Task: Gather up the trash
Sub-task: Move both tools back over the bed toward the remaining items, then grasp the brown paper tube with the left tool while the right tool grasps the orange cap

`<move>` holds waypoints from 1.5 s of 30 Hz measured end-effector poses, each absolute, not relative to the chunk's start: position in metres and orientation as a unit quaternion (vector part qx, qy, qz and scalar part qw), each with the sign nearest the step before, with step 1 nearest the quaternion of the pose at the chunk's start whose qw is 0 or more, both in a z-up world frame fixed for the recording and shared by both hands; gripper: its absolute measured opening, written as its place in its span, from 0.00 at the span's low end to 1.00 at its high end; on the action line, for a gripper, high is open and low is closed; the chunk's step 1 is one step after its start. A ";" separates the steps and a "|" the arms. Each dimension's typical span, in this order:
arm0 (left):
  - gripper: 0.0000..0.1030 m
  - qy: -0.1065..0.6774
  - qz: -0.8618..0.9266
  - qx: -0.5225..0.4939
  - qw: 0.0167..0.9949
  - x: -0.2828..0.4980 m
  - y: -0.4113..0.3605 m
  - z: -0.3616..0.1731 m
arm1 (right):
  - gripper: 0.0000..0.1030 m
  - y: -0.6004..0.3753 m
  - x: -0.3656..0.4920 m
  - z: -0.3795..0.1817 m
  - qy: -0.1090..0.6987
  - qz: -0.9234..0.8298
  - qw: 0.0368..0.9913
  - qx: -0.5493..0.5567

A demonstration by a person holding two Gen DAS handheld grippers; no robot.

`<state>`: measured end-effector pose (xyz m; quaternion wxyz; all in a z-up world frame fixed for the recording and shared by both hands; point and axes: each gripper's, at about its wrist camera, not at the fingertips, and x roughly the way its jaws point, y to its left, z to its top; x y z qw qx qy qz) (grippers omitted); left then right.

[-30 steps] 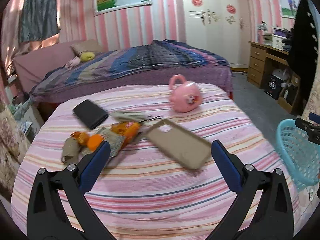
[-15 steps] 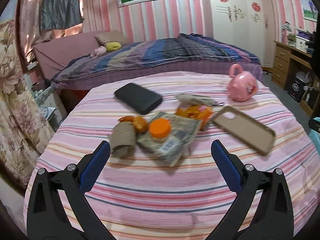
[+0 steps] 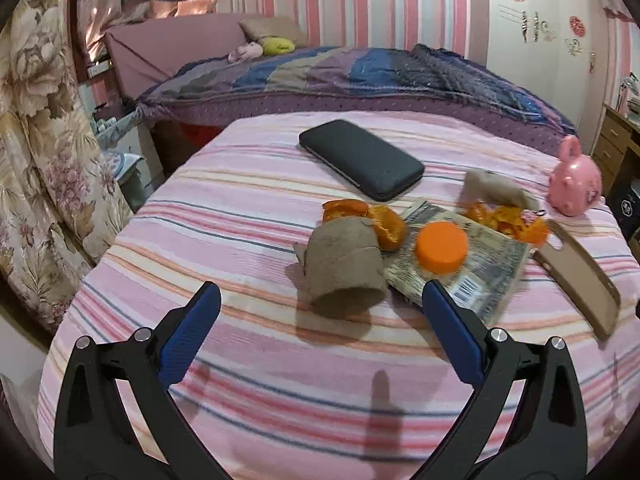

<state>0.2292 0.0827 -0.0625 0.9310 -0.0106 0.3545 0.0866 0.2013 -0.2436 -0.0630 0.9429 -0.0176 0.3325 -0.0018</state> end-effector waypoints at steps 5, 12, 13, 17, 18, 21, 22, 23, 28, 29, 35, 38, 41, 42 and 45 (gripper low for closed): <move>0.81 0.382 0.070 -0.036 0.921 0.249 0.088 -0.073 | 0.96 -0.237 0.210 -0.066 0.330 -0.001 0.944 -0.019; 0.44 0.402 0.034 -0.075 0.912 0.257 0.097 -0.082 | 0.96 -0.233 0.213 -0.066 0.330 0.004 0.943 -0.035; 0.42 0.399 0.035 -0.065 0.914 0.254 0.095 -0.080 | 0.96 -0.231 0.212 -0.067 0.331 0.007 0.943 -0.040; 0.31 0.390 0.045 -0.036 0.919 0.242 0.093 -0.072 | 0.96 -0.222 0.210 -0.065 0.330 0.005 0.942 -0.058; 0.30 0.388 0.043 -0.040 0.920 0.239 0.096 -0.070 | 0.96 -0.219 0.209 -0.063 0.330 0.006 0.942 -0.058; 0.29 0.378 0.046 -0.047 0.923 0.234 0.107 -0.061 | 0.96 -0.213 0.206 -0.059 0.335 0.023 0.941 -0.040; 0.29 0.374 0.049 -0.050 0.925 0.230 0.114 -0.057 | 0.96 -0.210 0.206 -0.056 0.331 0.031 0.943 -0.031; 0.29 0.373 0.053 -0.052 0.925 0.229 0.118 -0.055 | 0.96 -0.208 0.205 -0.055 0.328 0.036 0.944 -0.026; 0.29 0.368 0.088 -0.048 0.925 0.222 0.139 -0.048 | 0.96 -0.177 0.210 -0.049 0.314 0.055 0.947 -0.037; 0.29 0.366 0.093 -0.048 0.925 0.221 0.141 -0.047 | 0.96 -0.167 0.213 -0.048 0.313 0.059 0.947 -0.041; 0.29 0.352 0.108 -0.040 0.929 0.218 0.154 -0.041 | 0.96 -0.113 0.231 -0.042 0.308 0.106 0.944 -0.049; 0.29 0.352 0.119 -0.048 0.927 0.219 0.165 -0.042 | 0.95 -0.089 0.240 -0.040 0.305 0.123 0.943 -0.055; 0.29 0.350 0.131 -0.060 0.925 0.220 0.175 -0.042 | 0.92 -0.066 0.252 -0.041 0.309 0.144 0.938 -0.059; 0.29 0.348 0.132 -0.063 0.926 0.219 0.178 -0.041 | 0.87 -0.061 0.255 -0.042 0.312 0.150 0.936 -0.061; 0.29 0.346 0.137 -0.066 0.926 0.220 0.182 -0.041 | 0.78 -0.041 0.265 -0.048 0.329 0.172 0.926 -0.066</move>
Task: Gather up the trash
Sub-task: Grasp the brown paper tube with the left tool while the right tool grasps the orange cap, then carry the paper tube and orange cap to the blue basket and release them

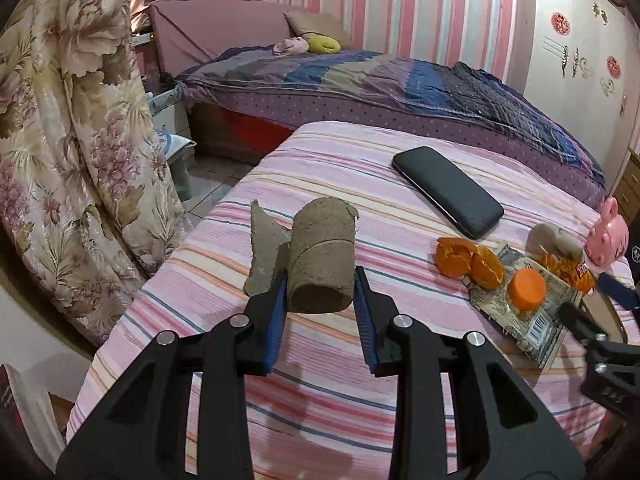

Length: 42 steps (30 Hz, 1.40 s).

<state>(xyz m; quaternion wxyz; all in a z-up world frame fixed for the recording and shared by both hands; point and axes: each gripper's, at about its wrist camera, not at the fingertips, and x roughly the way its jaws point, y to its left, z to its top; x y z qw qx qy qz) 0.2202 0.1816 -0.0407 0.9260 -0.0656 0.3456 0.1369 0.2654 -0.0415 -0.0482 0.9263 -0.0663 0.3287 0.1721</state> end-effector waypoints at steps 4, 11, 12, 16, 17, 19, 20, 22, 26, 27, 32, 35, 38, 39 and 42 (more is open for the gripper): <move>0.29 0.343 0.146 -0.069 0.925 0.221 0.187 -0.040 | 0.68 -0.022 0.277 -0.058 0.346 0.185 0.916 -0.084; 0.29 0.339 0.143 -0.067 0.927 0.222 0.183 -0.037 | 0.44 -0.005 0.295 -0.072 0.372 0.194 0.903 -0.094; 0.29 0.339 0.142 -0.066 0.928 0.222 0.182 -0.036 | 0.40 -0.003 0.295 -0.073 0.371 0.194 0.902 -0.099; 0.29 0.339 0.137 -0.062 0.929 0.223 0.176 -0.035 | 0.40 -0.006 0.289 -0.070 0.357 0.190 0.909 -0.105; 0.29 0.339 0.135 -0.061 0.929 0.223 0.175 -0.035 | 0.40 -0.009 0.287 -0.070 0.353 0.190 0.910 -0.105; 0.29 0.337 0.133 -0.059 0.930 0.222 0.171 -0.033 | 0.40 -0.017 0.280 -0.065 0.344 0.187 0.914 -0.106; 0.29 0.336 0.131 -0.058 0.931 0.222 0.170 -0.033 | 0.40 -0.021 0.278 -0.063 0.341 0.185 0.915 -0.107; 0.29 0.336 0.125 -0.058 0.932 0.221 0.165 -0.031 | 0.40 -0.036 0.271 -0.056 0.336 0.180 0.919 -0.101; 0.29 0.341 0.104 -0.062 0.932 0.221 0.152 -0.029 | 0.40 -0.071 0.254 -0.046 0.332 0.160 0.925 -0.089; 0.29 0.345 0.094 -0.066 0.931 0.221 0.146 -0.030 | 0.40 -0.080 0.249 -0.044 0.332 0.153 0.927 -0.086; 0.29 0.355 0.063 -0.064 0.931 0.219 0.118 -0.029 | 0.40 -0.135 0.221 -0.039 0.335 0.117 0.932 -0.076; 0.29 0.358 0.042 -0.056 0.931 0.217 0.096 -0.029 | 0.40 -0.174 0.202 -0.037 0.340 0.092 0.934 -0.062; 0.30 0.360 0.020 -0.051 0.931 0.215 0.076 -0.029 | 0.40 -0.210 0.185 -0.038 0.343 0.066 0.936 -0.049; 0.29 0.360 0.015 -0.046 0.932 0.213 0.067 -0.029 | 0.40 -0.217 0.181 -0.038 0.343 0.060 0.936 -0.047; 0.29 0.362 0.006 -0.036 0.932 0.210 0.048 -0.030 | 0.40 -0.251 0.169 -0.042 0.341 0.043 0.939 -0.026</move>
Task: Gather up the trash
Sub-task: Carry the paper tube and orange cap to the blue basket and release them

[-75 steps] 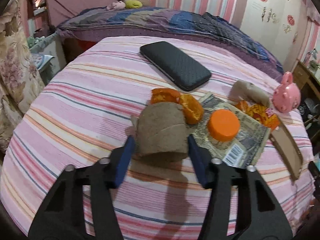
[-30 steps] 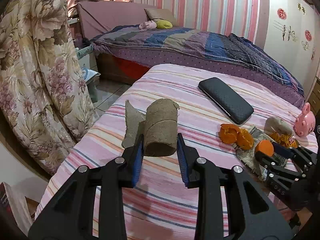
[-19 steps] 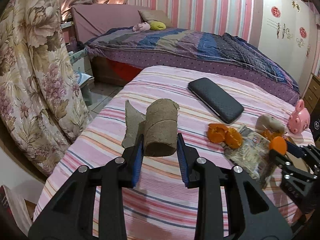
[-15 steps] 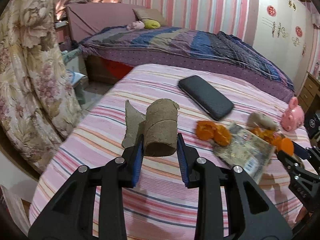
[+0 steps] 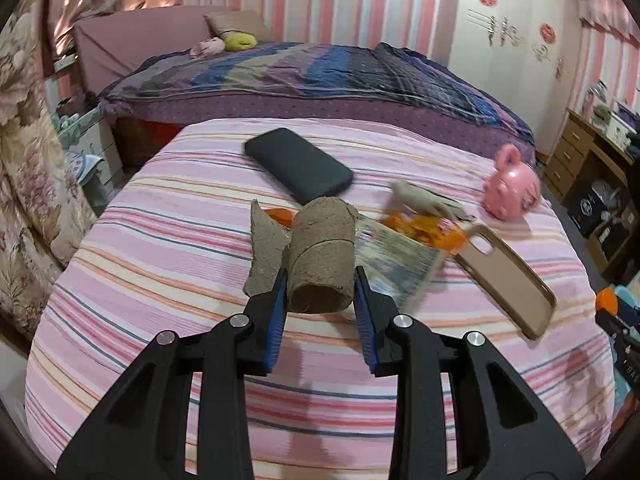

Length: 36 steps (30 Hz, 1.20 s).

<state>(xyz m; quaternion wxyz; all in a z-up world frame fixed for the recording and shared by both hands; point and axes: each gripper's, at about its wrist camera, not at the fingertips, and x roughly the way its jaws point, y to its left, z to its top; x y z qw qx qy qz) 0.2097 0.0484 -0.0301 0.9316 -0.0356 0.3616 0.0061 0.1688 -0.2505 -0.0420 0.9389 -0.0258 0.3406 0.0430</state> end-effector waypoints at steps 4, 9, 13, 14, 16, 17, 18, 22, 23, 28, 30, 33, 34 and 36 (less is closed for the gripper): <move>0.29 0.361 -0.009 -0.020 0.932 0.201 0.020 -0.033 | 0.40 -0.284 0.158 -0.048 0.328 0.027 0.944 0.004; 0.29 0.351 -0.034 0.012 0.936 0.185 -0.016 -0.033 | 0.40 -0.305 0.155 -0.046 0.319 0.022 0.947 0.015; 0.30 0.353 -0.067 0.009 0.933 0.175 -0.036 -0.033 | 0.40 -0.323 0.150 -0.044 0.313 0.026 0.949 0.033; 0.30 0.352 -0.073 0.007 0.933 0.172 -0.041 -0.033 | 0.40 -0.328 0.147 -0.041 0.310 0.022 0.950 0.030; 0.30 0.346 -0.083 0.005 0.934 0.167 -0.053 -0.031 | 0.40 -0.338 0.144 -0.037 0.304 0.016 0.952 0.031; 0.30 0.340 -0.086 0.006 0.936 0.164 -0.058 -0.028 | 0.40 -0.342 0.142 -0.035 0.302 0.013 0.953 0.032; 0.29 0.334 -0.086 0.008 0.939 0.161 -0.064 -0.026 | 0.40 -0.348 0.139 -0.033 0.300 0.008 0.953 0.032; 0.30 0.314 -0.082 0.026 0.945 0.154 -0.091 -0.019 | 0.40 -0.376 0.127 -0.028 0.300 -0.030 0.953 0.018; 0.30 0.311 -0.087 0.028 0.946 0.152 -0.098 -0.018 | 0.40 -0.384 0.123 -0.028 0.302 -0.038 0.952 0.016; 0.30 0.309 -0.110 0.029 0.944 0.146 -0.140 -0.017 | 0.40 -0.428 0.107 -0.027 0.309 -0.085 0.947 0.007; 0.30 0.312 -0.124 0.026 0.942 0.145 -0.160 -0.019 | 0.40 -0.446 0.099 -0.030 0.312 -0.101 0.945 0.018; 0.30 0.317 -0.152 0.026 0.936 0.142 -0.203 -0.022 | 0.40 -0.470 0.090 -0.034 0.314 -0.124 0.941 0.027; 0.30 0.316 -0.161 0.030 0.934 0.139 -0.216 -0.023 | 0.40 -0.479 0.088 -0.036 0.314 -0.128 0.940 0.031; 0.30 0.313 -0.175 0.039 0.933 0.135 -0.234 -0.023 | 0.40 -0.490 0.085 -0.039 0.315 -0.133 0.939 0.038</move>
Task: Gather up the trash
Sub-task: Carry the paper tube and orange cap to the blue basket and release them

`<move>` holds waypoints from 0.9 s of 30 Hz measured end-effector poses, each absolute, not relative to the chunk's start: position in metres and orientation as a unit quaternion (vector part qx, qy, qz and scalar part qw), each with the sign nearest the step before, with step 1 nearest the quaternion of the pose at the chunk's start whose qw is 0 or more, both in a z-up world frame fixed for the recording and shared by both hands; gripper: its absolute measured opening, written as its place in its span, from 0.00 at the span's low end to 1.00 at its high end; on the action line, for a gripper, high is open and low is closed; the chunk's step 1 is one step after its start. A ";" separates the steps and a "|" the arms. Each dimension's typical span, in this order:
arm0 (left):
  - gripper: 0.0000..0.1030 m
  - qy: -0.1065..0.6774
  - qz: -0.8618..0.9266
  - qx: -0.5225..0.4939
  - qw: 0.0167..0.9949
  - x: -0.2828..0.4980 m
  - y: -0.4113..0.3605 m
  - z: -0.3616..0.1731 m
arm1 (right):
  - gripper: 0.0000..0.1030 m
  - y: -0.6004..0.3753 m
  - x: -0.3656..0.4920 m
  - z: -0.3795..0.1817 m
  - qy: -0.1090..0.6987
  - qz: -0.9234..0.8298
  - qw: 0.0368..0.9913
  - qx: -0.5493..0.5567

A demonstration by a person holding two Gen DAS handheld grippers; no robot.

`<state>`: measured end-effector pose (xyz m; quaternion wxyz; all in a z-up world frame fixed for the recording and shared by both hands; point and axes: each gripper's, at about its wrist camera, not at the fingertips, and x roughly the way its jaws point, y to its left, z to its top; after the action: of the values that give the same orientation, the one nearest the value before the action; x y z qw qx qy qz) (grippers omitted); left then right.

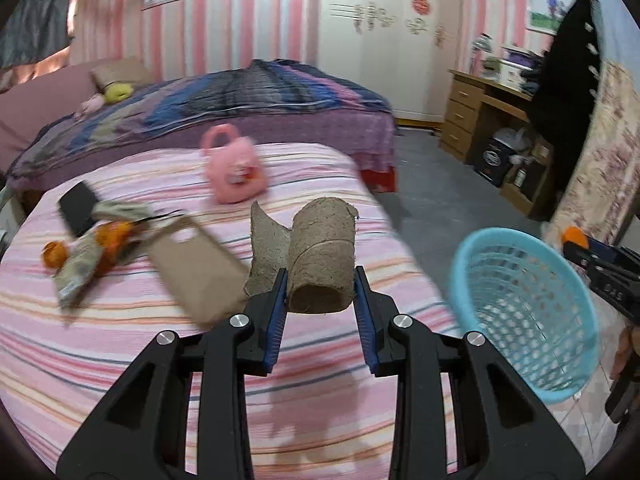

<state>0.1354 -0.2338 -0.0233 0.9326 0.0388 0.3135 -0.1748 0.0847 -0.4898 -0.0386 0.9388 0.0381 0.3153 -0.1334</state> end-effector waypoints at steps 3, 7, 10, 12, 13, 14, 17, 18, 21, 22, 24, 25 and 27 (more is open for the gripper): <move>0.30 0.307 -0.200 0.055 0.929 0.127 -0.268 -0.022 | 0.40 -0.505 0.080 -0.042 0.321 -0.147 0.935 0.036; 0.30 0.309 -0.224 0.056 0.923 0.122 -0.297 -0.022 | 0.40 -0.517 0.074 -0.044 0.319 -0.157 0.934 0.044; 0.30 0.309 -0.240 0.064 0.918 0.118 -0.324 -0.024 | 0.40 -0.529 0.069 -0.046 0.317 -0.164 0.933 0.054; 0.30 0.308 -0.248 0.070 0.916 0.114 -0.336 -0.026 | 0.40 -0.532 0.068 -0.046 0.317 -0.169 0.932 0.055; 0.30 0.310 -0.256 0.070 0.913 0.112 -0.345 -0.027 | 0.40 -0.532 0.067 -0.046 0.316 -0.170 0.932 0.056; 0.30 0.311 -0.260 0.070 0.912 0.112 -0.351 -0.027 | 0.40 -0.534 0.066 -0.046 0.315 -0.172 0.932 0.059; 0.32 0.315 -0.270 0.074 0.907 0.113 -0.367 -0.030 | 0.40 -0.539 0.064 -0.046 0.314 -0.176 0.931 0.065; 0.33 0.319 -0.277 0.078 0.903 0.113 -0.373 -0.032 | 0.40 -0.541 0.063 -0.046 0.313 -0.177 0.930 0.067; 0.37 0.321 -0.282 0.087 0.900 0.111 -0.383 -0.035 | 0.40 -0.543 0.062 -0.045 0.311 -0.179 0.931 0.070; 0.38 0.321 -0.286 0.091 0.898 0.111 -0.386 -0.036 | 0.40 -0.543 0.062 -0.045 0.310 -0.179 0.931 0.070; 0.54 0.322 -0.289 0.096 0.897 0.111 -0.386 -0.038 | 0.40 -0.543 0.063 -0.045 0.311 -0.178 0.931 0.070; 0.61 0.320 -0.285 0.100 0.898 0.111 -0.385 -0.038 | 0.40 -0.543 0.064 -0.045 0.312 -0.177 0.931 0.070; 0.77 0.306 -0.273 0.102 0.906 0.110 -0.380 -0.035 | 0.40 -0.543 0.065 -0.047 0.315 -0.176 0.930 0.067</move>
<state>0.1100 -0.3796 -0.0353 0.9064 0.1024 0.3056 -0.2730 0.0647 -0.5430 -0.0468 0.9302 0.0674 0.3148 -0.1765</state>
